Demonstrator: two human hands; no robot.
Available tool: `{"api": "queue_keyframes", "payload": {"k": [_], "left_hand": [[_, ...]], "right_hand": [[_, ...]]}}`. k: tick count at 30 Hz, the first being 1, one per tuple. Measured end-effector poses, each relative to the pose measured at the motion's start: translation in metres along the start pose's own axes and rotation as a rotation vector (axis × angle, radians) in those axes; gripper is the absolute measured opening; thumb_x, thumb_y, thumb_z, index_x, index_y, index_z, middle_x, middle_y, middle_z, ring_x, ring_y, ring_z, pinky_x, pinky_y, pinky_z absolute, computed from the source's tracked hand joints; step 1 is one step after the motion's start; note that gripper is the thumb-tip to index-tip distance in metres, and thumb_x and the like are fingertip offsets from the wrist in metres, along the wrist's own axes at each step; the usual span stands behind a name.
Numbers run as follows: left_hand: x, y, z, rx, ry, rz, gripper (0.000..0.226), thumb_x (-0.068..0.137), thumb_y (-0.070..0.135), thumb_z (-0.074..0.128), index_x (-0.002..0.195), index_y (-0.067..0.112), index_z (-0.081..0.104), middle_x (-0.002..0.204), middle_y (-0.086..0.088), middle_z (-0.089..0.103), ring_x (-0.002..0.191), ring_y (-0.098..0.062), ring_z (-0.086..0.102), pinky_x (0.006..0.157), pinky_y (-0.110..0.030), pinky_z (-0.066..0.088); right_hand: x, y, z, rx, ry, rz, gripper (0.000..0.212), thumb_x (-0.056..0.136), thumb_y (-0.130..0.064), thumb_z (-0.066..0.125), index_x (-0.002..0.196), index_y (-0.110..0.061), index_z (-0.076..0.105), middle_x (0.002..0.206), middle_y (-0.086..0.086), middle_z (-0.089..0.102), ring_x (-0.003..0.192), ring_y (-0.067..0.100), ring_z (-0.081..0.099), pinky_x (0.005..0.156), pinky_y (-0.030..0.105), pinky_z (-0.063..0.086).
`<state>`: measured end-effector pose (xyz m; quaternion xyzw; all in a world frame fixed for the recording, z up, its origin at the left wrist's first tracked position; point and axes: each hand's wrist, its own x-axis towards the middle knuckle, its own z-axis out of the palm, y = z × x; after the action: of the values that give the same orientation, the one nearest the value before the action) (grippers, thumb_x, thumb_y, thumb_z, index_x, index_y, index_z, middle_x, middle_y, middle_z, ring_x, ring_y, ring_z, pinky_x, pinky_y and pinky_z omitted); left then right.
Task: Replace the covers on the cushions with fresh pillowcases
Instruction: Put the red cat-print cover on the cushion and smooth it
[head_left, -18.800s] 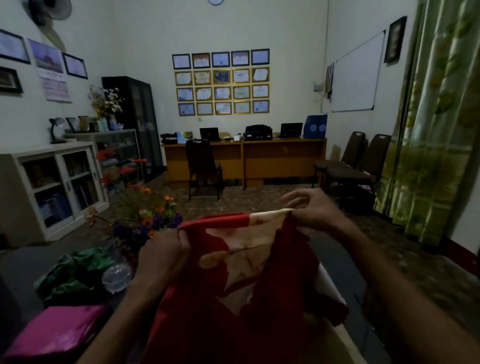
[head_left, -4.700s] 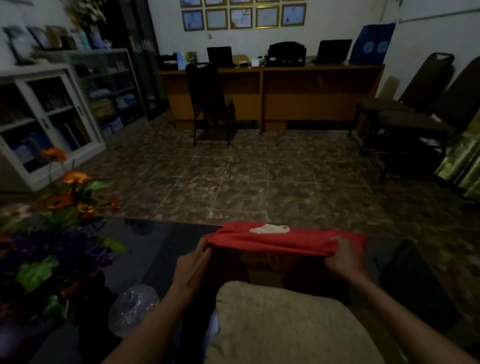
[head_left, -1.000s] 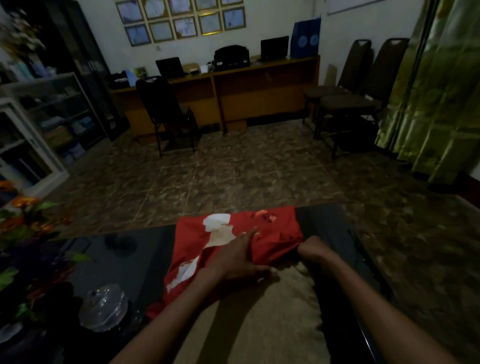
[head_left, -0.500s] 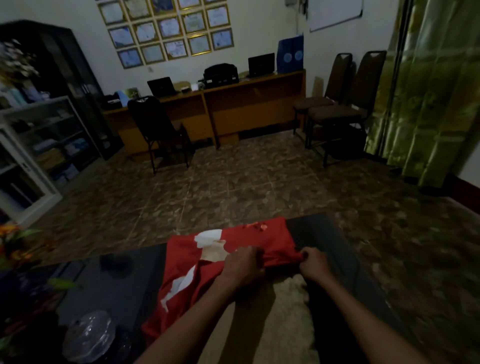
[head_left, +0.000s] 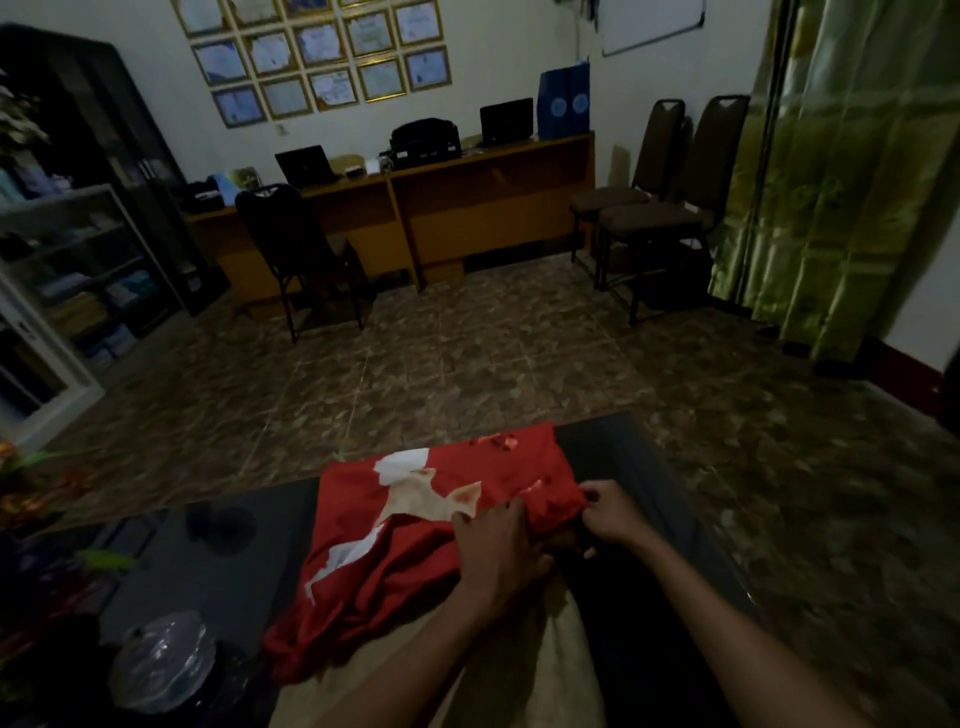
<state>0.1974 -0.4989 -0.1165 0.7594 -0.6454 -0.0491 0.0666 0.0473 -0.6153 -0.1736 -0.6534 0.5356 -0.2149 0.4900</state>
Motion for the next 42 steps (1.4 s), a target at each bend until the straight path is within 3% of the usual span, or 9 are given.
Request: {"api": "queue_keyframes", "payload": {"k": [2, 7, 13, 18, 25, 29, 32, 37, 42], "left_hand": [[-0.001, -0.004, -0.007, -0.007, 0.04, 0.025, 0.039, 0.085, 0.052, 0.064, 0.111, 0.023, 0.057, 0.113, 0.0, 0.064, 0.105, -0.021, 0.059, 0.105, -0.045, 0.034], [-0.005, -0.022, -0.018, 0.029, 0.146, 0.058, 0.043, 0.085, 0.045, 0.063, 0.121, 0.022, 0.057, 0.118, 0.0, 0.063, 0.11, -0.023, 0.058, 0.094, -0.037, 0.035], [-0.009, -0.044, -0.027, 0.039, 0.319, 0.051, 0.024, 0.07, 0.032, 0.068, 0.09, 0.021, 0.061, 0.092, 0.001, 0.062, 0.082, -0.027, 0.062, 0.068, -0.035, 0.03], [-0.012, -0.046, -0.033, 0.055, 0.307, -0.031, 0.034, 0.075, 0.036, 0.067, 0.105, 0.025, 0.058, 0.104, 0.004, 0.059, 0.093, -0.023, 0.059, 0.074, -0.035, 0.027], [-0.021, -0.057, -0.03, -0.143, 0.367, -0.125, 0.03, 0.076, 0.038, 0.065, 0.102, 0.026, 0.057, 0.091, 0.006, 0.062, 0.084, -0.019, 0.06, 0.075, -0.036, 0.043], [-0.031, -0.063, -0.038, -0.196, 0.388, -0.068, 0.02, 0.082, 0.041, 0.069, 0.086, 0.029, 0.054, 0.073, 0.015, 0.053, 0.061, 0.0, 0.048, 0.056, -0.016, 0.028], [-0.04, -0.075, -0.053, -0.368, 0.252, 0.025, 0.015, 0.081, 0.031, 0.07, 0.081, 0.028, 0.056, 0.066, 0.012, 0.057, 0.056, 0.003, 0.05, 0.052, -0.015, 0.03], [-0.08, -0.09, -0.09, -0.535, 0.193, 0.283, 0.022, 0.082, 0.013, 0.069, 0.075, 0.028, 0.056, 0.066, 0.009, 0.06, 0.061, -0.003, 0.059, 0.057, -0.015, 0.038], [-0.123, -0.097, -0.058, -0.488, 0.022, 0.294, 0.02, 0.081, 0.027, 0.069, 0.089, 0.032, 0.051, 0.076, 0.012, 0.061, 0.065, -0.002, 0.057, 0.061, -0.022, 0.04]], "right_hand": [[0.002, 0.012, 0.002, -0.281, 0.091, -0.135, 0.027, 0.083, -0.002, 0.058, 0.084, -0.027, 0.068, 0.092, 0.006, 0.075, 0.089, 0.025, 0.073, 0.061, 0.022, 0.048], [-0.022, 0.02, 0.022, -0.816, 0.162, -0.233, 0.055, 0.089, -0.016, 0.054, 0.142, -0.028, 0.046, 0.126, 0.003, 0.062, 0.111, 0.032, 0.064, 0.085, 0.036, 0.048], [-0.036, 0.0, 0.027, -0.597, 0.003, -0.14, 0.064, 0.081, -0.025, 0.07, 0.14, -0.03, 0.046, 0.132, 0.005, 0.056, 0.121, 0.028, 0.058, 0.095, 0.036, 0.049], [-0.065, -0.005, 0.026, -0.441, -0.109, -0.327, 0.07, 0.073, -0.017, 0.075, 0.139, -0.02, 0.052, 0.128, 0.007, 0.061, 0.117, 0.023, 0.061, 0.091, 0.028, 0.048], [-0.1, -0.057, 0.039, -0.063, 0.182, -0.388, 0.031, 0.081, 0.002, 0.061, 0.096, -0.02, 0.076, 0.09, -0.014, 0.07, 0.085, 0.003, 0.065, 0.073, 0.009, 0.046], [-0.098, -0.08, 0.05, 0.163, 0.232, -0.303, 0.012, 0.088, -0.011, 0.066, 0.091, -0.022, 0.066, 0.089, -0.01, 0.07, 0.087, 0.009, 0.067, 0.076, 0.025, 0.052], [-0.093, -0.083, 0.059, 0.122, 0.231, -0.223, 0.027, 0.08, -0.028, 0.076, 0.098, -0.026, 0.057, 0.094, -0.003, 0.068, 0.087, 0.015, 0.067, 0.074, 0.03, 0.052], [-0.098, -0.081, 0.065, -0.092, 0.163, -0.315, 0.057, 0.075, -0.012, 0.075, 0.118, -0.039, 0.05, 0.114, -0.004, 0.064, 0.102, 0.017, 0.065, 0.089, 0.039, 0.057], [-0.118, -0.079, 0.083, -0.341, 0.27, -0.413, 0.037, 0.09, -0.014, 0.062, 0.118, -0.036, 0.056, 0.127, 0.004, 0.049, 0.103, 0.03, 0.062, 0.082, 0.031, 0.048]]}}
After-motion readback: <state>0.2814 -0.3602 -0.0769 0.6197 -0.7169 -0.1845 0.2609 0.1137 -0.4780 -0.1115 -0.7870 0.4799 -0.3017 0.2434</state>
